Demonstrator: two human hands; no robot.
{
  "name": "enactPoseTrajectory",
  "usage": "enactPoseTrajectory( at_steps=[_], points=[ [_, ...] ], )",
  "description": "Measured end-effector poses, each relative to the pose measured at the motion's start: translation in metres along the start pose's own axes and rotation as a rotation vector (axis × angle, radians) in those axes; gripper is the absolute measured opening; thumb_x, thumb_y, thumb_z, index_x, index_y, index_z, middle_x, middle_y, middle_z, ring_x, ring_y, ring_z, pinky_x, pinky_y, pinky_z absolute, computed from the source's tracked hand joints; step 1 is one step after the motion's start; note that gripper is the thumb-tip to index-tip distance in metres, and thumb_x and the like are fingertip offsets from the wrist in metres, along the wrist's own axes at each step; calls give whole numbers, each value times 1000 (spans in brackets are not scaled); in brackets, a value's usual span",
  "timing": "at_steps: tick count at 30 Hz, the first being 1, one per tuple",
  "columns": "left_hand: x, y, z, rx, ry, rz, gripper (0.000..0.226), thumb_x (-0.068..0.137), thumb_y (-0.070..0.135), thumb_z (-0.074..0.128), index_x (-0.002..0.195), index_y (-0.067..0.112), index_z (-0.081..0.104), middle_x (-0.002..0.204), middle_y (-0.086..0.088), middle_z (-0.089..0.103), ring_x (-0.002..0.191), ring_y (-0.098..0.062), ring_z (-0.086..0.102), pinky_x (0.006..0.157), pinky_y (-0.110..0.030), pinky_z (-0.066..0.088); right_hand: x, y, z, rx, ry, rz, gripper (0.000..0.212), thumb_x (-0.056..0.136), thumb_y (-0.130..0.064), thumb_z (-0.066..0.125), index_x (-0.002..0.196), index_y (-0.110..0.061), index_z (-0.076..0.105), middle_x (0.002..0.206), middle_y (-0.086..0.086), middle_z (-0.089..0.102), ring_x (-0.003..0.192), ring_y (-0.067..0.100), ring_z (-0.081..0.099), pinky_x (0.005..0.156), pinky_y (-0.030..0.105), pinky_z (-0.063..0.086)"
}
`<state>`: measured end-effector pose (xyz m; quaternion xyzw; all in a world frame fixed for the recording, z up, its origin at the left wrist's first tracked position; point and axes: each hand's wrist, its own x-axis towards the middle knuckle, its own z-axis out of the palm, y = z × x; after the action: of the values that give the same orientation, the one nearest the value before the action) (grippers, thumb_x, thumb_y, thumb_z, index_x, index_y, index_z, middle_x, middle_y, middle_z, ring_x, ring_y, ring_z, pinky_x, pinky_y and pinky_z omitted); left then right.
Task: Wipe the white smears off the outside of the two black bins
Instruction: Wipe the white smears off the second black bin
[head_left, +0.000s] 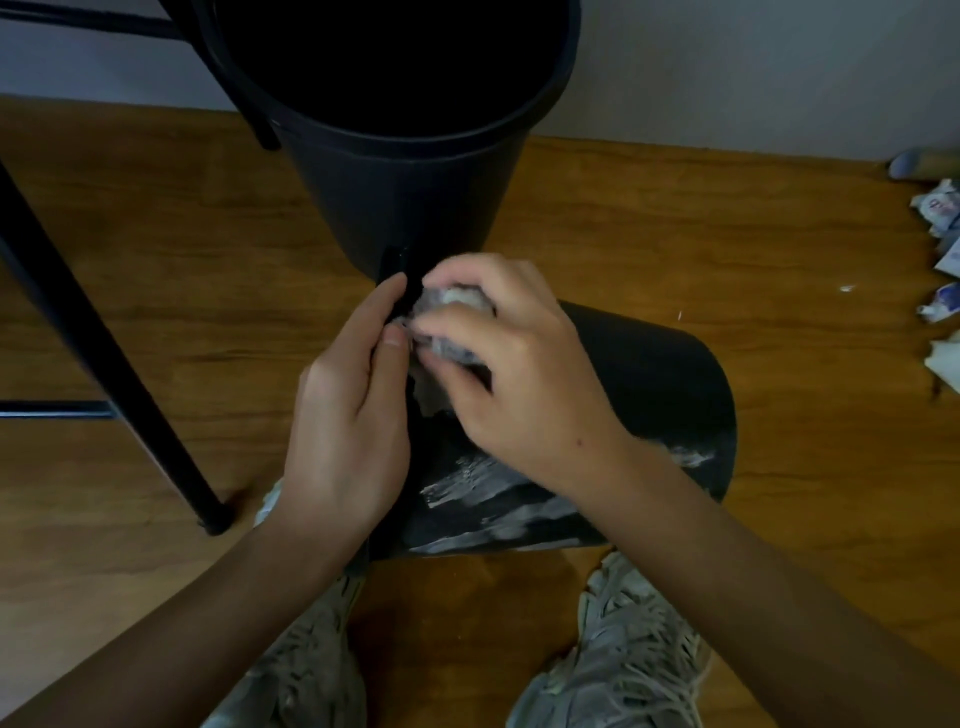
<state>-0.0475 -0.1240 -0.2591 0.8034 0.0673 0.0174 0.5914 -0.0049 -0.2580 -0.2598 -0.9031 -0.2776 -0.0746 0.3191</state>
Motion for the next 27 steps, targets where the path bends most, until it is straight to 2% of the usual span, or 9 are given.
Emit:
enactPoseTrajectory(
  at_steps=[3, 8, 11, 13, 18, 20, 23, 24, 27],
  points=[
    [0, 0, 0, 11, -9, 0, 38, 104, 16, 33, 141, 20, 41, 85, 47, 56, 87, 21, 55, 73, -2, 42, -5, 7, -5, 26, -3, -31, 14, 86, -10, 68, 98, -3, 71, 116, 16, 59, 106, 29, 54, 90, 28, 42],
    [1, -1, 1, -7, 0, 16, 38, 104, 16, 34, 140, 17, 43, 106, 39, 51, 104, 22, 50, 83, 0, 38, 12, 8, -3, -6, -21, 74, 19, 85, -19, 70, 101, -8, 70, 114, 10, 57, 104, 25, 54, 87, 31, 45],
    [-1, -1, 0, -1, 18, 8, 34, 104, 16, 34, 134, 26, 44, 81, 35, 61, 82, 16, 56, 70, -4, 44, -20, -2, -6, 10, 7, 0, 12, 82, -11, 73, 92, -4, 70, 114, 15, 59, 107, 25, 53, 89, 24, 42],
    [1, -2, 0, -15, 30, 6, 35, 104, 16, 35, 136, 24, 44, 74, 26, 59, 76, 13, 55, 68, -7, 44, -34, -1, -10, 5, 15, -29, 9, 83, -9, 71, 89, -3, 71, 113, 16, 60, 107, 26, 53, 90, 22, 41],
    [2, -2, 4, 6, 18, 18, 36, 104, 16, 35, 139, 16, 45, 82, 44, 55, 83, 19, 54, 74, -3, 42, -10, 10, -12, -59, 95, 217, 13, 86, -18, 66, 95, -8, 69, 112, 10, 57, 106, 25, 54, 88, 15, 35],
    [-1, -2, 4, 0, 14, 25, 36, 104, 14, 35, 138, 14, 45, 87, 42, 58, 88, 17, 56, 74, -3, 43, -15, -1, -6, -60, 82, 170, 13, 85, -14, 68, 95, -7, 70, 116, 12, 57, 109, 26, 53, 88, 19, 37],
    [0, -1, 2, 1, 9, 18, 37, 104, 15, 35, 139, 16, 43, 84, 29, 63, 78, 7, 60, 67, -10, 49, -38, -15, -5, -6, -14, -45, 10, 84, -10, 68, 92, -5, 71, 118, 16, 59, 111, 26, 51, 91, 25, 40],
    [2, 0, 3, 3, 14, 14, 37, 104, 15, 35, 139, 16, 43, 80, 24, 63, 77, 9, 59, 67, -9, 48, -42, -12, -8, -15, -31, -61, 10, 85, -11, 67, 92, -5, 71, 118, 16, 59, 111, 26, 51, 92, 24, 40],
    [6, 1, 5, 9, 32, 0, 37, 104, 15, 36, 140, 14, 45, 78, 22, 50, 75, 19, 52, 71, -3, 42, -40, 13, -19, -69, 66, 143, 12, 86, -16, 64, 93, -6, 69, 115, 13, 58, 108, 25, 52, 92, 15, 34]
  ],
)
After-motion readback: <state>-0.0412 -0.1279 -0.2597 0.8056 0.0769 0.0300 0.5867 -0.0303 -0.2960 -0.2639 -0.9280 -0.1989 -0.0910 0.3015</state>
